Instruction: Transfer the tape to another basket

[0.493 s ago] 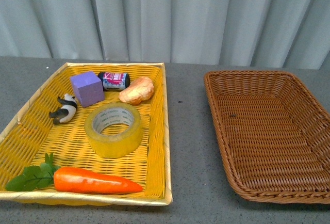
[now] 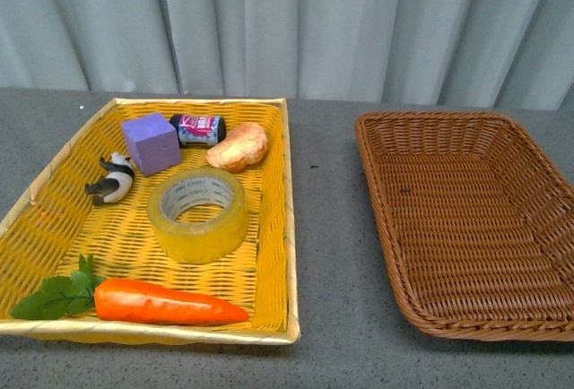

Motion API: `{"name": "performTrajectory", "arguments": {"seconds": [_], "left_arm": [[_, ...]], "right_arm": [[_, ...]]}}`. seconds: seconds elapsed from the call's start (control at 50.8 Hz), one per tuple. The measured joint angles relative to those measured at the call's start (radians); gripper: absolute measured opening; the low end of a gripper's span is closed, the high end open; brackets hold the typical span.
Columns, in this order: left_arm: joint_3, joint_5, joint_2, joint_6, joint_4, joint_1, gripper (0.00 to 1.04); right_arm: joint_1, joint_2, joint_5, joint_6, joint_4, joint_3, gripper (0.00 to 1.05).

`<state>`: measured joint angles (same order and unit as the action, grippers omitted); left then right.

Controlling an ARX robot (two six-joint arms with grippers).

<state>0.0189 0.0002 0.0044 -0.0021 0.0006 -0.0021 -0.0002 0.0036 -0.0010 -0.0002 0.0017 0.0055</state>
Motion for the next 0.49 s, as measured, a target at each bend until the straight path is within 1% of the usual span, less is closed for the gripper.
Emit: {"name": "performTrajectory", "arguments": {"seconds": [0.493], "left_arm": [[0.000, 0.000, 0.000, 0.000, 0.000, 0.000, 0.98]], "right_arm": [[0.000, 0.000, 0.000, 0.000, 0.000, 0.000, 0.96]]}}
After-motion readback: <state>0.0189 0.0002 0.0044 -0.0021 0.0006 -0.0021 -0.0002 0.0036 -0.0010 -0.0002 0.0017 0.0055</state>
